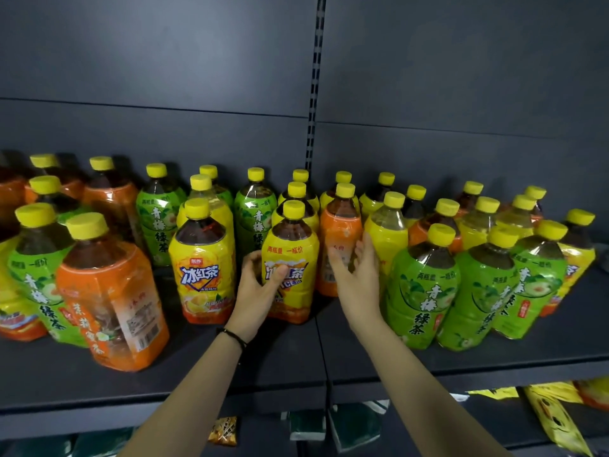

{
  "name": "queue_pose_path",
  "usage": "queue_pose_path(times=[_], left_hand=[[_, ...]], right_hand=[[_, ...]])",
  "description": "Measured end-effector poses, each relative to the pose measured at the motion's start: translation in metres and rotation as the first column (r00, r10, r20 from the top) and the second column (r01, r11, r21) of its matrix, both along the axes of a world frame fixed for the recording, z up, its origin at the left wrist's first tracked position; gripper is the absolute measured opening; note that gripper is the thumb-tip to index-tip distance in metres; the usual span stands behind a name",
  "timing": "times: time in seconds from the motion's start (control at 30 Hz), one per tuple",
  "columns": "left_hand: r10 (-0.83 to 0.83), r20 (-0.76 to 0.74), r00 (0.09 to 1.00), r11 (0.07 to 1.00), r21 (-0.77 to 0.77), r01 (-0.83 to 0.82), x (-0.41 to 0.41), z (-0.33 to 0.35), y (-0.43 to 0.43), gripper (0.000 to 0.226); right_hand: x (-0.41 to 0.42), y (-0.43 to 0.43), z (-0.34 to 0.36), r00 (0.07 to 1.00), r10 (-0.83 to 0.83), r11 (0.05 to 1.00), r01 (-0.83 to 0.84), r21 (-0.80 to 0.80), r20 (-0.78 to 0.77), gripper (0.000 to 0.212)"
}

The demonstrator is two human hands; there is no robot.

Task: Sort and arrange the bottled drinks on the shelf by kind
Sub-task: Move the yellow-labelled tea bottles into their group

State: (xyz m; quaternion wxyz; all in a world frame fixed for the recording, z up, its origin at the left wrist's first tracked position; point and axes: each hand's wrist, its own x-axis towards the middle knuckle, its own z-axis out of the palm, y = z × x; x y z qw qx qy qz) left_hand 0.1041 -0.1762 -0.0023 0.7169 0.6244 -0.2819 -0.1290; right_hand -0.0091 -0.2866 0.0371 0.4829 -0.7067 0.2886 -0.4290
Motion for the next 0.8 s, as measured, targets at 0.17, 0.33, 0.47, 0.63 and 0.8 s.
queue_pose_path(times=[0.17, 0.33, 0.47, 0.63, 0.8], left_hand=[[0.096, 0.013, 0.995, 0.995, -0.030, -0.096, -0.010, -0.001, 0.006, 0.052], [0.193, -0.035, 0.981, 0.976, -0.092, -0.195, -0.018, -0.009, 0.001, 0.083], [0.165, -0.074, 0.984, 0.984, -0.059, -0.169, -0.014, -0.013, -0.004, 0.095], [0.147, -0.110, 0.983, 0.988, -0.034, -0.151, -0.012, -0.014, -0.004, 0.095], [0.115, -0.119, 0.986, 0.991, -0.050, -0.122, -0.010, -0.014, -0.005, 0.087]], right_hand=[[0.017, 0.000, 0.023, 0.990, -0.109, 0.990, 0.100, -0.098, -0.091, 0.075], [0.014, 0.009, 0.022, 0.965, -0.254, 0.887, 0.203, -0.415, -0.071, 0.061], [0.031, -0.010, 0.052, 0.994, -0.107, 0.923, 0.096, -0.372, -0.011, 0.071], [0.064, -0.046, 0.079, 0.994, -0.030, 0.999, 0.027, -0.032, -0.103, 0.068], [0.064, -0.054, 0.073, 0.983, -0.059, 0.988, 0.032, -0.150, -0.176, 0.034]])
